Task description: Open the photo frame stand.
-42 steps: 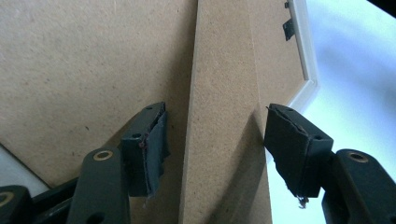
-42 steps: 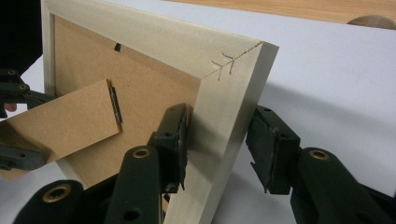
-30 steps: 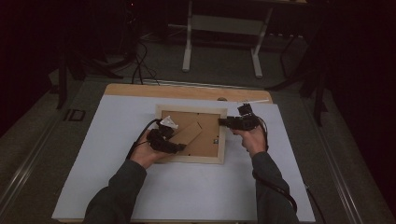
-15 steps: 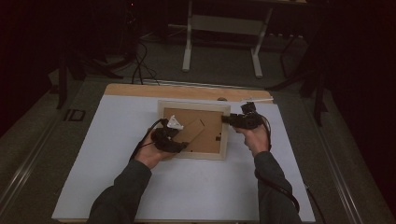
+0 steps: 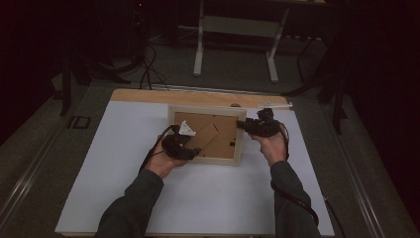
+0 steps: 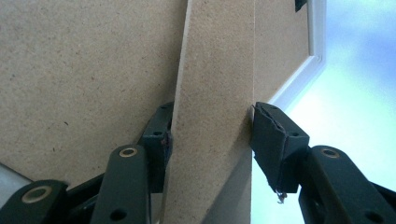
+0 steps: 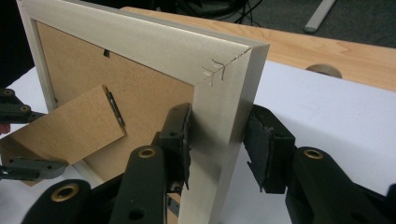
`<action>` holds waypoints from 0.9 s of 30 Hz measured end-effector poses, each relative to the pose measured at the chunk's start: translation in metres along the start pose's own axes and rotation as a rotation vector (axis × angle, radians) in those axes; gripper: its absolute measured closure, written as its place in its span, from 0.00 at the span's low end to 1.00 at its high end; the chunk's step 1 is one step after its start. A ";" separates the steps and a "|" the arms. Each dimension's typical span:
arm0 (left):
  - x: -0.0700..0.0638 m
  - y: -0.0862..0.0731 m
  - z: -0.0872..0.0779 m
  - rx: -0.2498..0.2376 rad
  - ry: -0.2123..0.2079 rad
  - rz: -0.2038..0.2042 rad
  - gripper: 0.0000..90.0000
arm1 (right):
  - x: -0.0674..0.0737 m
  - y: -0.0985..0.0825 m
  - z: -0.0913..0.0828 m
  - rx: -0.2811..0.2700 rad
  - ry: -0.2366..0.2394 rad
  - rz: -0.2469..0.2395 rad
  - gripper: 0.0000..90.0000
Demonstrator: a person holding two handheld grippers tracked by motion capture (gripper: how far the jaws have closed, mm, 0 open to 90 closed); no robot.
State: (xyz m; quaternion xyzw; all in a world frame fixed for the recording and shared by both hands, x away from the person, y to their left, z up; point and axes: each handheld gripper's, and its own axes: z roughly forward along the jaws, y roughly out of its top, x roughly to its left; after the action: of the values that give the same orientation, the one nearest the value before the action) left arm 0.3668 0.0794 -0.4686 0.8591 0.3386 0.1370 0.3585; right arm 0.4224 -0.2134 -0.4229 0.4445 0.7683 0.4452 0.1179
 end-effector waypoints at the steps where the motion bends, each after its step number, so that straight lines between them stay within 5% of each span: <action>1: 0.000 0.000 0.000 -0.003 0.002 -0.003 0.60 | 0.000 0.000 -0.001 -0.005 -0.002 -0.003 0.68; 7: 0.006 0.001 0.000 -0.033 -0.005 -0.064 0.67 | 0.004 0.004 -0.008 -0.029 -0.008 -0.043 0.69; 27: 0.004 0.009 0.008 -0.046 0.092 -0.063 0.67 | 0.015 0.004 -0.015 -0.062 -0.091 -0.125 0.69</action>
State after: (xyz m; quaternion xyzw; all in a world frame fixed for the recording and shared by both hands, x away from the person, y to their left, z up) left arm 0.3777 0.0731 -0.4677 0.8324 0.3782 0.1727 0.3664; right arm 0.4072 -0.2092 -0.4079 0.4118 0.7742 0.4397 0.1941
